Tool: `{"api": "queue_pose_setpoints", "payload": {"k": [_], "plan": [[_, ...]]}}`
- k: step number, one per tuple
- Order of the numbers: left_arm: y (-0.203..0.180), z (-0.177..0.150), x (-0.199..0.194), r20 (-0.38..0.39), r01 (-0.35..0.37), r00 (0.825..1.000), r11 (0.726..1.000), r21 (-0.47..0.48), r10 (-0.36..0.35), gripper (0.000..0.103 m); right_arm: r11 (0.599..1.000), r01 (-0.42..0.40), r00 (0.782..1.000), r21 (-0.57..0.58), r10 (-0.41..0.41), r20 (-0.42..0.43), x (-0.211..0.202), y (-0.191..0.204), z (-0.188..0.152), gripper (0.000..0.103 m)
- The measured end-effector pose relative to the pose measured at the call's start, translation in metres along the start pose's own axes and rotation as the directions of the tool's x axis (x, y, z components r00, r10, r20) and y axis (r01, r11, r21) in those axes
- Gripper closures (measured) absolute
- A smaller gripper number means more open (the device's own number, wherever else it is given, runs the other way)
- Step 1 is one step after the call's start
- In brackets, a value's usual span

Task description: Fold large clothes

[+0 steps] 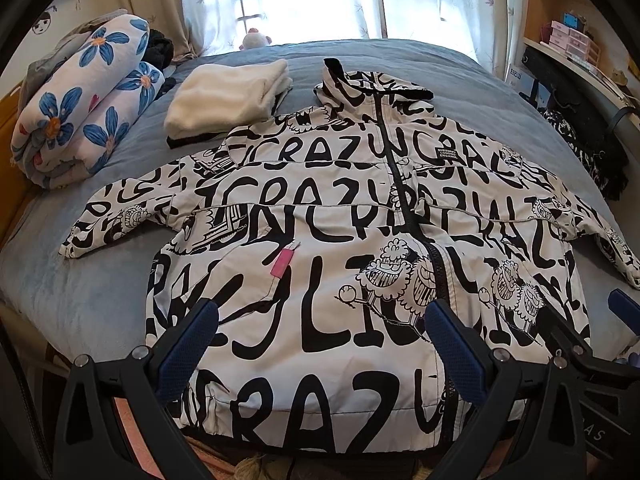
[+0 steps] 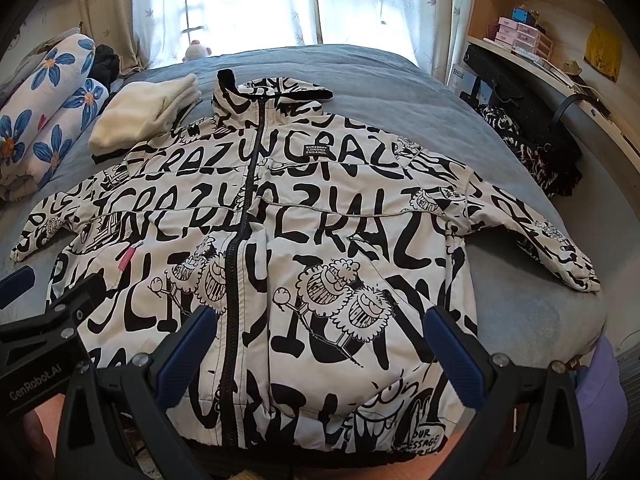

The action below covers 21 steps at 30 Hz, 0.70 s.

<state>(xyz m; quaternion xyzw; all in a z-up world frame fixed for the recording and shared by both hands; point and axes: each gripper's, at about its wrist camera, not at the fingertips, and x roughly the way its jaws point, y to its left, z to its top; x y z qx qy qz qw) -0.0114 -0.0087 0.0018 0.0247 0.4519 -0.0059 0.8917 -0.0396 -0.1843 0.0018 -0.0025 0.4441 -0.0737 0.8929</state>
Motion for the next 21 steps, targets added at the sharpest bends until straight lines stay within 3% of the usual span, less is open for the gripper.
{"api": "queue_pose_setpoints", "payload": {"k": [21], "plan": [[0.0037,0.0072,-0.0009,0.001,-0.007,1.0,1.0,-0.001,0.007,0.001,1.0,-0.005,1.0,0.001,0.005,-0.001,-0.0011,0.0026,0.0053,0.0]]}}
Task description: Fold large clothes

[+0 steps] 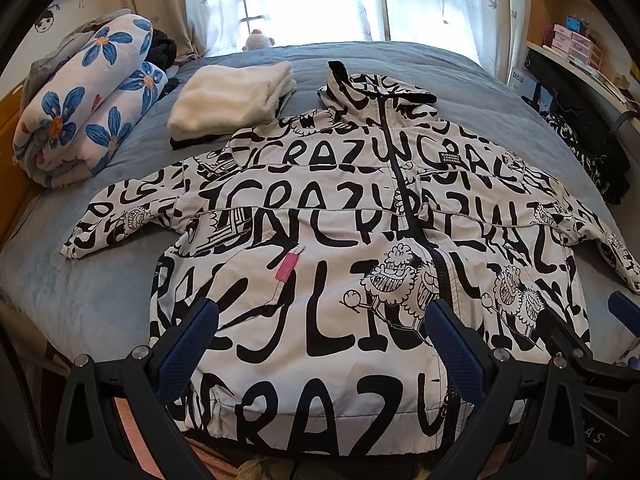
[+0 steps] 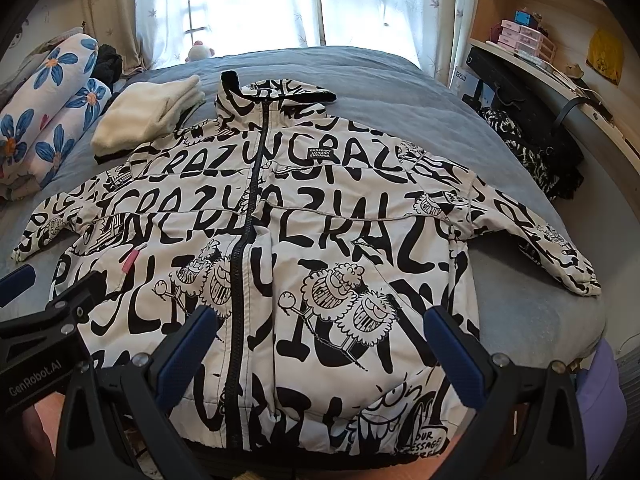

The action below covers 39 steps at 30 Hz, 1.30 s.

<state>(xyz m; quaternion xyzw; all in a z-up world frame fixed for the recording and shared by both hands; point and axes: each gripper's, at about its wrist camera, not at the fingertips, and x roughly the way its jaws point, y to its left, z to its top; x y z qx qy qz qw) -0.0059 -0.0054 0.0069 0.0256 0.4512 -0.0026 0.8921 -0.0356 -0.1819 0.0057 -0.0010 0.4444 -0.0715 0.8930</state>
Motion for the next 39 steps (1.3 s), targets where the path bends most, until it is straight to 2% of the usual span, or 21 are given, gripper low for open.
{"api": "queue_pose_setpoints", "payload": {"k": [7,14,22,27,32,39], "plan": [[0.002,0.012,-0.002,0.014,-0.01,1.0,1.0,0.001,0.01,0.001,1.0,0.006,1.0,0.022,-0.006,0.021,-0.001,-0.012,0.009,0.0],[-0.007,0.026,-0.011,0.027,0.018,0.999,1.0,0.013,-0.019,0.001,0.998,0.023,0.997,0.055,-0.027,0.071,-0.009,-0.031,0.024,0.0],[-0.027,0.051,-0.023,0.08,0.048,0.996,0.998,0.033,-0.05,0.001,0.994,-0.019,0.992,0.11,0.005,0.124,-0.024,-0.068,0.044,0.0],[-0.052,0.062,-0.034,0.147,0.06,0.987,0.995,0.085,-0.072,0.001,0.986,-0.019,0.992,0.166,-0.002,0.124,-0.024,-0.1,0.053,0.0],[-0.081,0.072,-0.038,0.167,0.103,0.978,0.985,0.14,-0.126,0.001,0.97,-0.055,0.988,0.237,0.019,0.151,-0.028,-0.141,0.06,0.0],[-0.123,0.084,-0.033,0.191,0.091,0.973,0.973,0.213,-0.133,0.001,0.964,0.001,0.977,0.267,-0.058,0.207,-0.034,-0.184,0.069,0.0]]}}
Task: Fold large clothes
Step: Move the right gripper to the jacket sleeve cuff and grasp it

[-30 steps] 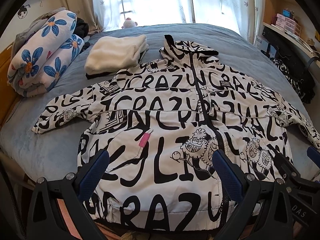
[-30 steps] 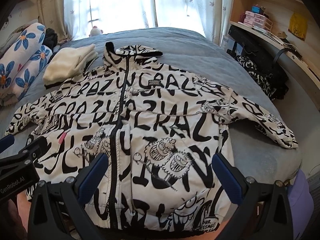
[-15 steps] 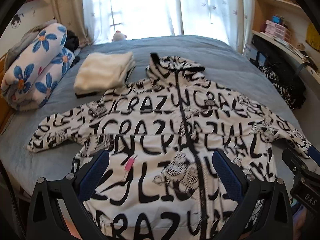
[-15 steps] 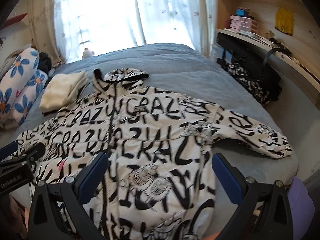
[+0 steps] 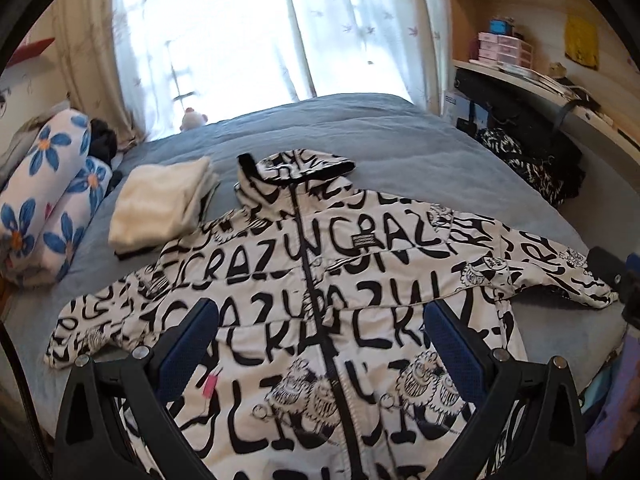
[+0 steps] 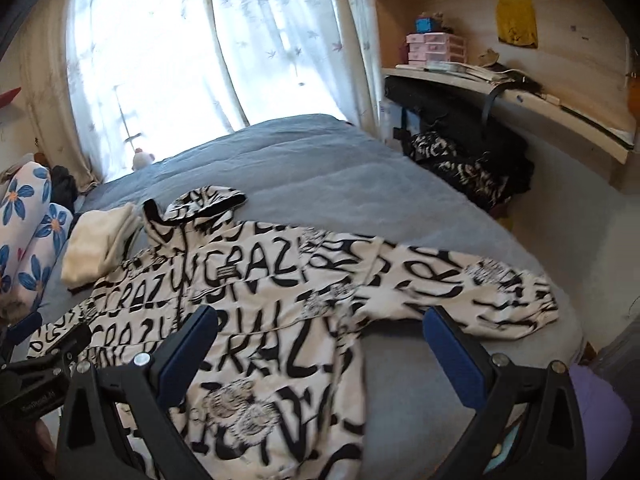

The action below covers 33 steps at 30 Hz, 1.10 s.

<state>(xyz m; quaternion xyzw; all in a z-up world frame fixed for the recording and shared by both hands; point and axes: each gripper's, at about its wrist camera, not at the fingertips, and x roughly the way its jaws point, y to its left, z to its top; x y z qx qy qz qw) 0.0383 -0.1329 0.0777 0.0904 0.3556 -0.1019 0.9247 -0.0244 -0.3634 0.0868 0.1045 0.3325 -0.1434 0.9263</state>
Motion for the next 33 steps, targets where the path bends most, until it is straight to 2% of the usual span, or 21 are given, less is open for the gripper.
{"api": "queue_pose_setpoints", "payload": {"k": [3,7,12,13,16,18,21,23,28,33], "plan": [[-0.015,0.009,0.009,0.004,0.012,1.0,0.999,0.029,-0.012,0.001,1.0,0.021,1.0,0.014,-0.021,0.014,0.004,-0.017,0.007,0.0],[-0.038,0.021,0.025,-0.001,0.056,0.998,0.997,0.057,-0.056,0.001,0.997,0.006,0.999,0.08,-0.01,0.042,0.01,-0.04,0.011,0.0],[-0.063,0.03,0.043,0.051,0.117,0.991,0.99,0.08,-0.121,0.001,0.992,0.076,0.994,0.097,-0.083,0.076,0.021,-0.064,0.013,0.0],[-0.069,0.032,0.047,0.063,0.119,0.99,0.989,0.086,-0.124,0.001,0.992,0.077,0.995,0.097,-0.083,0.06,0.028,-0.068,0.013,0.0],[-0.087,0.036,0.063,0.069,0.12,0.989,0.986,0.112,-0.128,0.001,0.994,0.004,1.0,0.113,-0.002,-0.019,0.051,-0.081,0.009,0.0],[-0.097,0.037,0.077,0.053,0.122,0.99,0.986,0.114,-0.129,0.001,0.99,-0.04,0.994,0.134,0.053,-0.091,0.07,-0.091,0.003,0.0],[-0.106,0.036,0.097,0.037,0.171,0.984,0.98,0.097,-0.176,0.001,0.982,-0.029,0.989,0.184,0.055,-0.136,0.091,-0.107,-0.009,0.0],[-0.114,0.036,0.11,0.02,0.179,0.983,0.979,0.094,-0.182,0.001,0.975,-0.003,0.986,0.222,0.039,-0.16,0.104,-0.12,-0.015,0.0],[-0.138,0.031,0.143,-0.037,0.15,0.989,0.979,0.139,-0.147,0.001,0.923,0.021,0.969,0.385,0.077,-0.236,0.139,-0.162,-0.028,0.001],[-0.154,0.027,0.166,-0.055,0.13,0.991,0.977,0.167,-0.122,0.001,0.851,0.074,0.95,0.52,0.099,-0.297,0.171,-0.198,-0.046,0.005]]}}
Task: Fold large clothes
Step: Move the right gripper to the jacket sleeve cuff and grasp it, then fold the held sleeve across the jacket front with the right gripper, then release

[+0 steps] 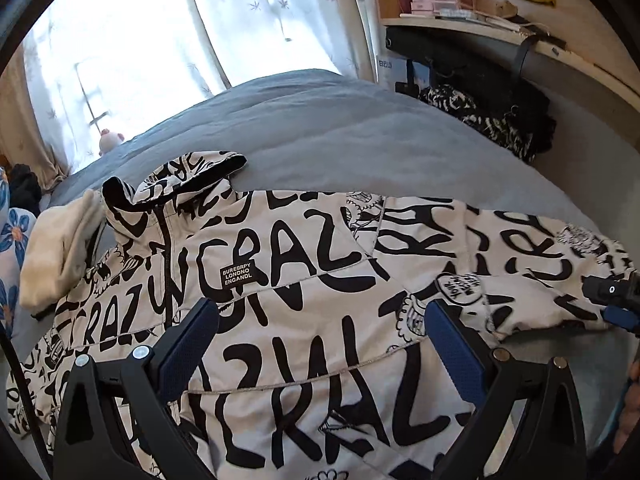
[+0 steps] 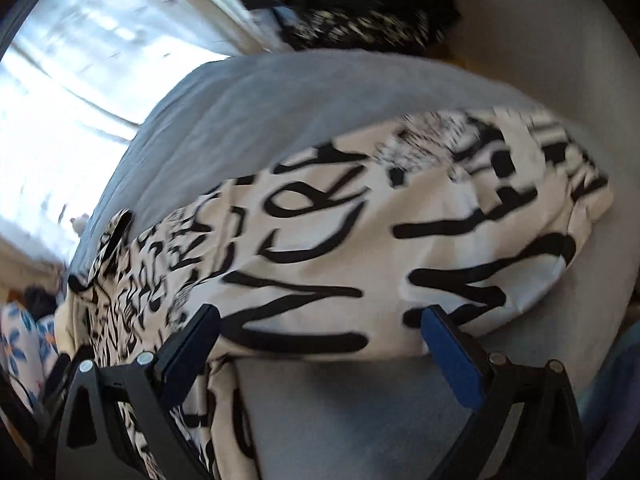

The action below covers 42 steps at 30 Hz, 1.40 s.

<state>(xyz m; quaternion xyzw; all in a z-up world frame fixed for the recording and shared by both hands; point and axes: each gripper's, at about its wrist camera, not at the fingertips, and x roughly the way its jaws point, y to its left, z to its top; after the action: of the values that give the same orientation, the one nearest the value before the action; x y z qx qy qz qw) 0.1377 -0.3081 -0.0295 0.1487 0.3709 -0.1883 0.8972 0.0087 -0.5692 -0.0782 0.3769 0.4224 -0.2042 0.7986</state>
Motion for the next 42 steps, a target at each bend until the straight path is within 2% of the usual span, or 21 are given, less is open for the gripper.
{"api": "queue_pose_setpoints", "payload": {"k": [2,6,9,15,21,23,25,26,28,30,32,34,35,37,39,40,42], "plan": [[-0.002,0.0,0.01,-0.017,-0.01,1.0,1.0,-0.002,0.01,0.001,0.999,-0.01,1.0,0.046,0.011,-0.027,0.006,-0.008,0.0,0.008],[-0.003,-0.001,0.028,-0.088,-0.001,0.996,1.0,-0.004,0.0,0.001,0.993,-0.079,0.997,0.082,0.08,-0.019,-0.006,-0.011,-0.006,0.008],[-0.009,-0.004,0.032,-0.087,-0.037,0.995,0.999,0.025,0.039,0.001,0.989,-0.11,0.993,0.095,0.114,-0.03,-0.018,-0.014,-0.016,0.008],[-0.019,-0.007,0.028,-0.073,-0.008,0.997,0.999,0.048,0.011,0.001,0.989,-0.07,0.996,0.132,0.077,-0.042,-0.029,-0.031,-0.032,0.008],[-0.027,-0.009,0.021,-0.082,0.038,0.996,0.997,0.064,-0.033,0.001,0.977,-0.014,1.0,0.211,0.013,0.005,-0.022,-0.049,-0.014,0.009],[-0.024,-0.009,0.02,-0.089,0.044,0.995,0.998,0.051,-0.04,0.001,0.975,0.021,0.999,0.222,-0.028,0.028,-0.019,-0.05,-0.007,0.019],[-0.019,-0.01,0.018,-0.097,0.051,0.994,0.998,0.036,-0.048,0.001,0.969,0.082,0.995,0.231,-0.093,0.035,-0.012,-0.051,0.002,0.044],[-0.015,-0.01,0.017,-0.098,0.051,0.994,0.998,0.027,-0.048,0.001,0.965,0.104,0.993,0.24,-0.116,0.036,-0.01,-0.052,0.006,0.053],[-0.003,-0.012,0.012,-0.095,0.043,0.995,0.999,0.012,-0.041,0.001,0.956,0.149,0.986,0.251,-0.163,0.035,-0.003,-0.054,0.013,0.09],[0.012,-0.014,0.005,-0.084,0.028,0.996,1.0,-0.006,-0.028,0.001,0.956,0.173,0.978,0.238,-0.195,0.073,-0.002,-0.049,0.024,0.096],[0.031,-0.016,-0.003,-0.073,0.004,0.997,1.0,-0.03,-0.006,0.001,0.968,0.183,0.964,0.173,-0.212,0.162,-0.012,-0.023,0.034,0.097],[0.056,-0.02,-0.013,-0.06,-0.026,0.998,0.997,-0.069,0.022,0.001,0.984,0.155,0.952,0.089,-0.173,0.252,-0.026,0.013,0.044,0.098],[0.066,-0.02,-0.017,-0.057,-0.037,0.998,0.996,-0.086,0.033,0.001,0.994,0.111,0.944,0.009,-0.108,0.313,-0.038,0.045,0.048,0.098],[0.094,-0.023,-0.027,-0.048,-0.062,0.997,0.989,-0.135,0.056,0.001,0.989,0.033,0.929,-0.146,0.023,0.369,-0.052,0.103,0.05,0.098],[0.119,-0.027,-0.037,-0.038,-0.084,0.996,0.98,-0.182,0.078,0.001,0.953,-0.015,0.921,-0.302,0.131,0.367,-0.056,0.156,0.041,0.098],[0.133,-0.03,-0.042,-0.034,-0.093,0.996,0.974,-0.208,0.088,0.001,0.902,-0.048,0.916,-0.43,0.212,0.342,-0.056,0.198,0.026,0.098],[0.157,-0.037,-0.05,-0.028,-0.111,0.994,0.963,-0.245,0.108,0.001,0.791,-0.108,0.924,-0.602,0.303,0.232,-0.046,0.253,-0.005,0.098]]}}
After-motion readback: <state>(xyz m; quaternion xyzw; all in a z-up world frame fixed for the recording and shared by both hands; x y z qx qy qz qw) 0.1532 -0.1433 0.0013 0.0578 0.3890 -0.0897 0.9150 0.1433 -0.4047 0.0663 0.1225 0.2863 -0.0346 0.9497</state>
